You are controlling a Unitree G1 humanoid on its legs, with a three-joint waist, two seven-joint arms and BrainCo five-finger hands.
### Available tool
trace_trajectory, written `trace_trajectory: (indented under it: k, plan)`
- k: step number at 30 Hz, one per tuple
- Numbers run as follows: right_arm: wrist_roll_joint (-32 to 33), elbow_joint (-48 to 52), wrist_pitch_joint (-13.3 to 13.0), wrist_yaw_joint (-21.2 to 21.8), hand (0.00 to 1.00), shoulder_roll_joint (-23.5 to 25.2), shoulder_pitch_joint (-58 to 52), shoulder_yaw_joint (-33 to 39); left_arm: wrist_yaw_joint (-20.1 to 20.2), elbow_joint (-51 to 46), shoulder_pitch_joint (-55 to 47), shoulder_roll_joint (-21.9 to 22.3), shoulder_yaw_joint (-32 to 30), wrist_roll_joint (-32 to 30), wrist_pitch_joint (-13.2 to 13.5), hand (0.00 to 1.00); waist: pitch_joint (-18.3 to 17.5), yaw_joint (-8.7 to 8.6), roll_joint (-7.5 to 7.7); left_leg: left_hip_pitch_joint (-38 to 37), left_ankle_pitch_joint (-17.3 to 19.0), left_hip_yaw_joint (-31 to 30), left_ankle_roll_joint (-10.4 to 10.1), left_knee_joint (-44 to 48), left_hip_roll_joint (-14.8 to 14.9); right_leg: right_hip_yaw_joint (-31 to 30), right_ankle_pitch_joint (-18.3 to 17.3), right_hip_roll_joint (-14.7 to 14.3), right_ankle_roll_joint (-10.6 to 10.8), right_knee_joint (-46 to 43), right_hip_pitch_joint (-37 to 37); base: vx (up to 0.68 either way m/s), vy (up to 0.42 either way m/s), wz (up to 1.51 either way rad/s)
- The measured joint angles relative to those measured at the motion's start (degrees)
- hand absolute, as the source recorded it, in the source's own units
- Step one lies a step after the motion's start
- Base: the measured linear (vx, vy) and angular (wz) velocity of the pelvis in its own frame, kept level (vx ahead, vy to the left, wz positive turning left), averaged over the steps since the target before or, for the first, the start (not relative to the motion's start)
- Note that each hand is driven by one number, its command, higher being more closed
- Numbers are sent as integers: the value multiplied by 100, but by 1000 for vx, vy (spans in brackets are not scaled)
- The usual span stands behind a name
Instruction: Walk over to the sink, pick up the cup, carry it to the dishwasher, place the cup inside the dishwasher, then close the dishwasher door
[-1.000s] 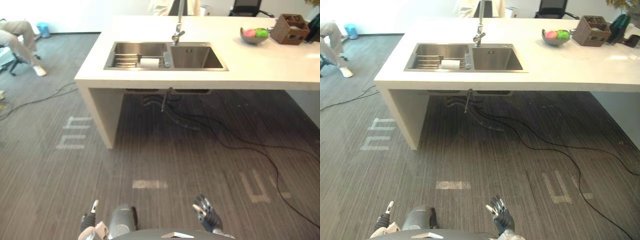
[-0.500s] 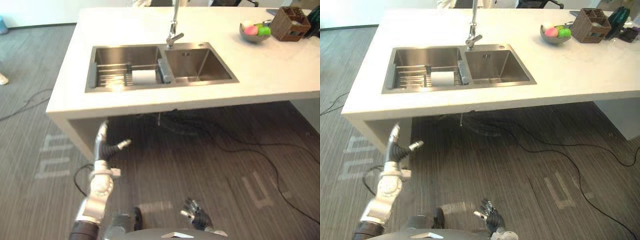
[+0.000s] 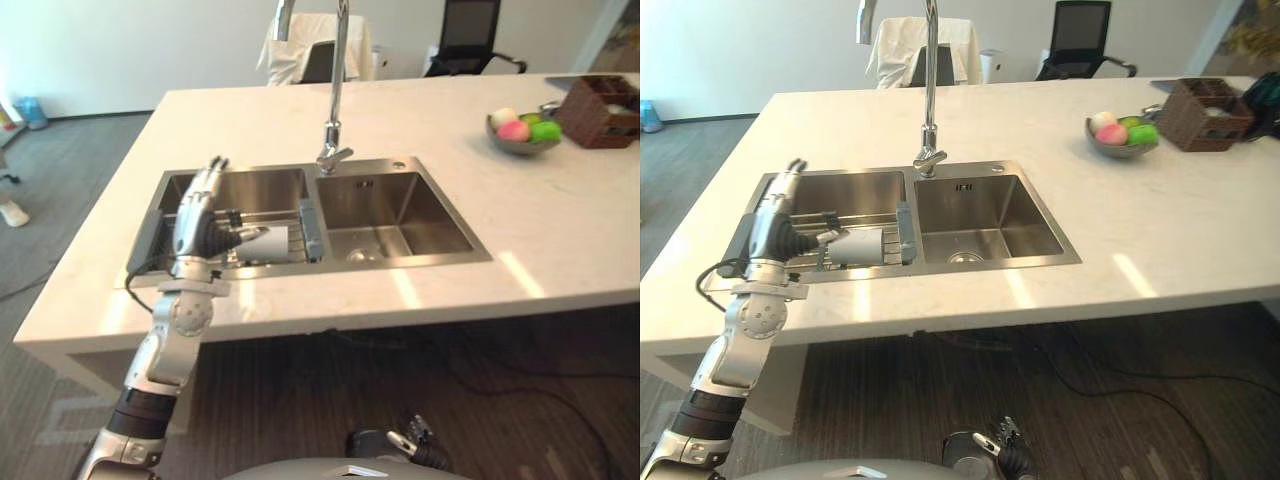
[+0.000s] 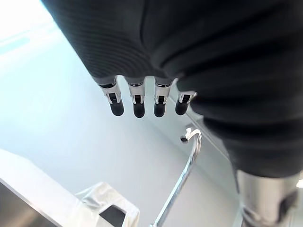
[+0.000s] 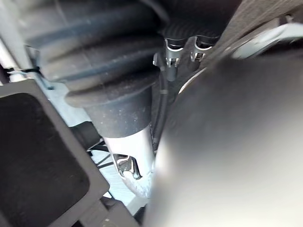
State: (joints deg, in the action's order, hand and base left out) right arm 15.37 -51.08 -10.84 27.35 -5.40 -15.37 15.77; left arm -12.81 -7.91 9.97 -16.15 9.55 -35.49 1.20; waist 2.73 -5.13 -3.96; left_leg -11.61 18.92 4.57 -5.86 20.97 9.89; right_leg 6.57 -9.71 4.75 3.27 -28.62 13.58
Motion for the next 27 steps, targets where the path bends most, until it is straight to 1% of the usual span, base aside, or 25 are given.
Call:
trace_trajectory:
  k: [1, 2, 3, 4, 5, 6, 7, 8, 9, 10, 12, 13, 14, 16, 18, 20, 23, 25, 27]
  plan:
    - [1, 41, 109, -29, 0, -11, -47, 31, 123, 1, 3, 69, 27, -20, -27, 0, 10, -16, -31, 280, -267, 30, -53, 715, 139, 168, -84, 10, -81, 161, -305, 474, -370, 61]
    - [-3, 41, 143, -29, 0, -37, -70, 33, 172, 0, 11, 100, 24, -19, -46, 0, 12, -18, -40, 451, -319, 94, -72, 1113, 290, 261, -93, -10, -114, 304, -487, 349, -267, 56]
    - [-12, 37, 192, 11, 0, -76, -126, 26, 251, 11, 28, 101, 11, -19, -67, 0, 22, -9, 2, 643, -299, 528, -62, 1560, 571, 465, -70, -18, -176, 623, -881, 292, -228, 51]
    - [-9, 12, 197, 30, 0, -89, -189, 50, 321, 29, 51, 97, 2, -17, -69, 0, 7, 0, 101, 680, -268, 1047, 0, 1453, 760, 601, -35, 16, -220, 958, -1239, 273, -215, 46]
    - [4, -27, 192, 37, 0, -91, -203, 109, 328, 31, 56, 91, 2, -16, -66, 0, -7, 10, 148, 678, -310, 1262, 67, 1194, 786, 648, -20, 49, -215, 1096, -1374, 196, -151, 43]
    - [43, -155, 152, 41, 0, -105, -197, 248, 337, 34, 78, 91, 3, -15, -64, 0, -32, 4, 190, 703, -536, 1498, 234, 656, 761, 733, -7, 103, -193, 1233, -1508, 240, -97, 55]
    - [109, -228, 100, 46, 0, -197, -186, 505, 404, 80, 236, 92, 14, 10, -36, 0, -38, -38, 82, 885, -1443, 1548, 352, -359, 690, 904, -1, 88, -182, 1306, -1580, 235, -54, 53]
    - [110, -256, 100, 43, 0, -219, -165, 613, 452, 147, 303, 69, -8, 34, -13, 0, -19, -23, 42, 901, -1553, 1501, 212, -655, 637, 930, -2, 76, -180, 1299, -1585, 250, -7, 46]
    - [109, -361, 85, 46, 0, -235, -114, 772, 521, 334, 362, -8, -65, 38, -15, 0, -55, -71, 11, 665, -1805, 1355, 16, -1185, 454, 901, 28, 119, -132, 1314, -1583, 158, 55, 29]
    - [103, -393, 82, 50, 0, -251, -100, 824, 565, 482, 445, -121, -72, 35, -13, 0, -40, -151, 43, 490, -1992, 1293, 23, -1660, 303, 897, 35, 188, -120, 1343, -1565, 126, 67, 31]
    - [47, -408, 94, 93, 0, -208, -61, 1021, 618, 693, 548, -303, -74, -29, 12, 0, -31, -206, 17, 408, -2212, 1289, -18, -2158, 170, 918, 70, 237, -61, 1442, -1501, 34, 94, 26]
    - [0, -414, 97, 107, 0, -205, -45, 1042, 660, 886, 594, -414, -83, -93, 17, 0, -14, -256, 21, 450, -2257, 1282, -7, -2259, 113, 943, 131, 248, 34, 1555, -1488, -20, 87, 16]
    - [-6, -414, 101, 128, 0, -208, -41, 1041, 715, 1035, 614, -492, -89, -142, 20, 0, 10, -270, 16, 458, -2263, 1281, -13, -2306, 79, 952, 170, 255, 79, 1633, -1500, -32, 58, 9]
    - [-13, -433, 127, 133, 0, -208, -46, 1041, 829, 1353, 615, -619, -89, -308, 61, 0, 36, -307, -39, 453, -2267, 1277, -19, -2438, 34, 986, 316, 252, 140, 1847, -1559, -50, 73, 8]
    - [-154, -478, 174, 133, 0, -199, -42, 1038, 908, 1447, 613, -659, -85, -374, 131, 0, 60, -316, -63, 459, -2273, 1275, -29, -2524, 3, 998, 428, 254, 185, 1981, -1576, -73, 77, 7]
    - [-453, -611, 200, 87, 0, -178, -13, 1039, 1081, 1548, 602, -787, -35, -471, 317, 0, 109, -317, -63, 502, -2270, 1261, -36, -2545, -58, 1014, 582, 291, 238, 2127, -1594, -100, 74, 7]
    - [-527, -601, 231, -28, 0, -183, 31, 1012, 1252, 1549, 599, -875, 7, -626, 455, 0, 206, -320, -12, 498, -2273, 1274, -27, -2561, -117, 1013, 719, 320, 226, 2335, -1687, -131, 73, 2]
    - [-564, -578, 339, -81, 0, -192, 34, 917, 1328, 1547, 599, -1000, 232, -766, 620, 0, 225, -331, 36, 494, -2277, 1284, 9, -2586, -152, 1013, 827, 329, 265, 2546, -1755, -144, 47, 1]
    - [-572, -522, 414, -199, 0, -208, 39, 858, 1342, 1538, 600, -1021, 362, -827, 717, 0, 223, -362, 37, 514, -2248, 1299, 15, -2590, -171, 994, 886, 332, 278, 2636, -1761, -106, 30, 0]
